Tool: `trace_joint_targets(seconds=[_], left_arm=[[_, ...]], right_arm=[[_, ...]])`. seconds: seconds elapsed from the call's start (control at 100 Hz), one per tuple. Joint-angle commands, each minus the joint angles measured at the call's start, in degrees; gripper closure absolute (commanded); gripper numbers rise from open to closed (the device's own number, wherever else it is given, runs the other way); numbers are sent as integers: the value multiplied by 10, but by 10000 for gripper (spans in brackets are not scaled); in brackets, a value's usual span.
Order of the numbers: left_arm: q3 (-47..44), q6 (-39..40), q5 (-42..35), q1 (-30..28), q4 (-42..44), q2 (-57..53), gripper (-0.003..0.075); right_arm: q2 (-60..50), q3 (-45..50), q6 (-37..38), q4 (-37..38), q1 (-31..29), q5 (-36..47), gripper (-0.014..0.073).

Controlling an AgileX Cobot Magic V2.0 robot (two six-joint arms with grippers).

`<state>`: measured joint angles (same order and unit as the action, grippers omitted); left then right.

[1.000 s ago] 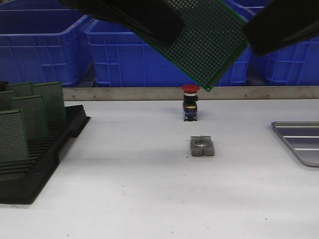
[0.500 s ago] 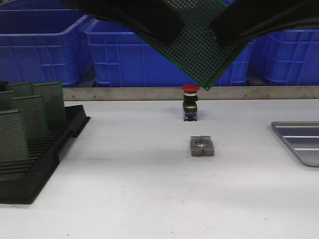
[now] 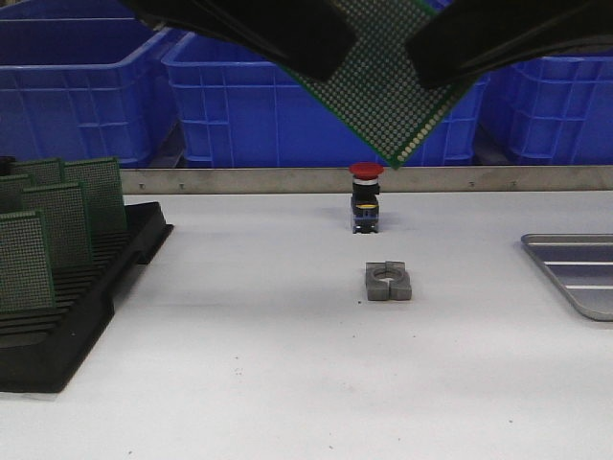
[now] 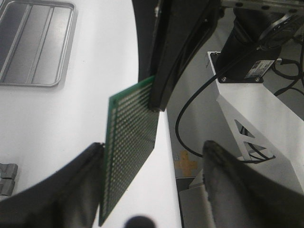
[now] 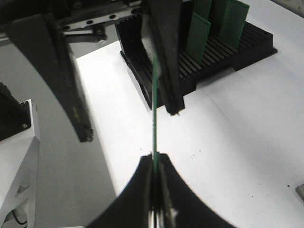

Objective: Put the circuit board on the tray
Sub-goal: 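Release the board from the left gripper and carry it toward the tray with the right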

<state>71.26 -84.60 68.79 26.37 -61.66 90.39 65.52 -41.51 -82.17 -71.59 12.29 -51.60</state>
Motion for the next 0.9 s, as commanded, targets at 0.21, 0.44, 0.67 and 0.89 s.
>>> trace_joint_targets(seconds=[0.21,0.44,0.67,0.89], left_arm=[[53,4,12,-88,-55,-22,216],[53,4,12,-113,-84,-22,216],[53,4,12,-113,-84,-22,216],[53,4,12,-113,-84,-22,217]], right_arm=[[-6,-6,62,-35,-49,29,663],[-6,52,81,-35,-151,178,663],[3,86,81,-108,-207,394,663],[87,66,77,-120,-207,449,663]])
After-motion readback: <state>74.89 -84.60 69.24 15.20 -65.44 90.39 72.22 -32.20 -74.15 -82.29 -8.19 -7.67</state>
